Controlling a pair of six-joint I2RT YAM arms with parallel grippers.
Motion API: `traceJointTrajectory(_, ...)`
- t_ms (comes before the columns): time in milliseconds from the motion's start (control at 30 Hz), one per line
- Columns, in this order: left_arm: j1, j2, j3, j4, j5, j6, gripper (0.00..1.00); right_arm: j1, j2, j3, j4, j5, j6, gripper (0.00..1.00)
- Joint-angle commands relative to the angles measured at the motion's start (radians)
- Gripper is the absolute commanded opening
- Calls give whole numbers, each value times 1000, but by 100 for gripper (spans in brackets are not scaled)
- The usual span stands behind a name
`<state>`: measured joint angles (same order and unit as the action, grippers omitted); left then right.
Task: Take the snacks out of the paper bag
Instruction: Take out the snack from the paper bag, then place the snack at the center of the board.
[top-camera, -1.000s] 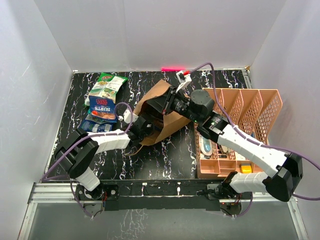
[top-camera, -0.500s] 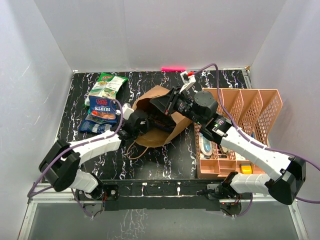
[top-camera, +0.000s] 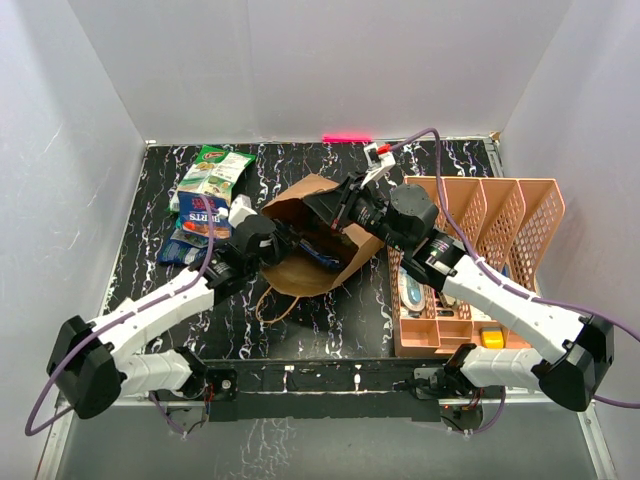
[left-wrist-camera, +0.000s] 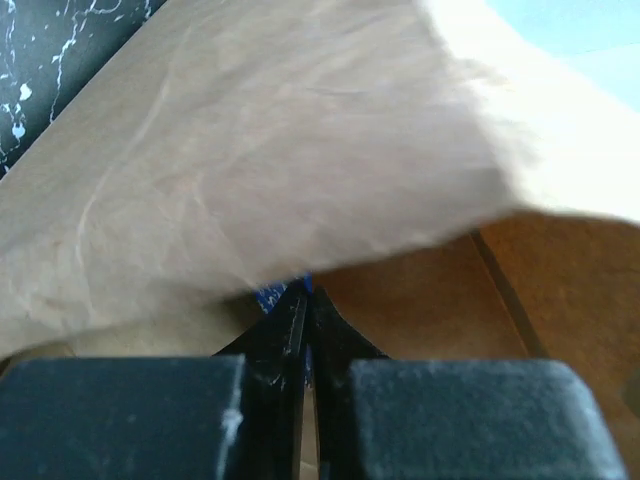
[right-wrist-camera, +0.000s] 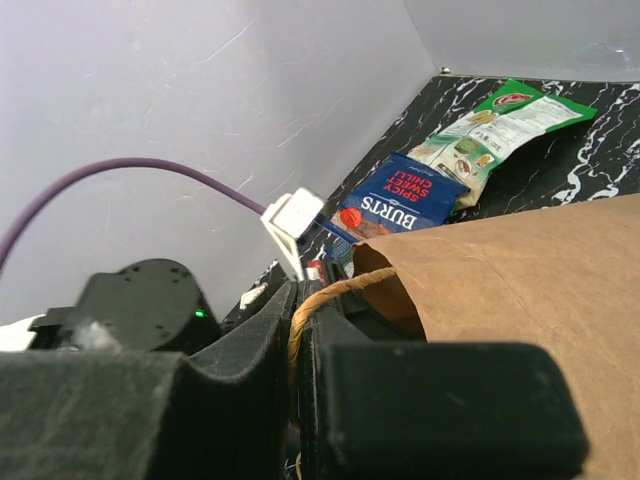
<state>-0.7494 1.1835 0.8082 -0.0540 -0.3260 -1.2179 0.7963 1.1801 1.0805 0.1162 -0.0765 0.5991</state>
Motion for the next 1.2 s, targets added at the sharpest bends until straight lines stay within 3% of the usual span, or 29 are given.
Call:
traceJointTrajectory(0, 6, -88, 86, -76, -1, 85, 0, 3, -37, -4, 56, 49, -44, 8)
traceJointTrajectory(500, 8, -180, 250, -196, 182, 249, 0, 0, -17, 40, 4, 187, -130, 8)
traceJointTrajectory(1167, 9, -216, 401, -248, 176, 392, 0, -5, -30, 22, -9, 203, -131, 8)
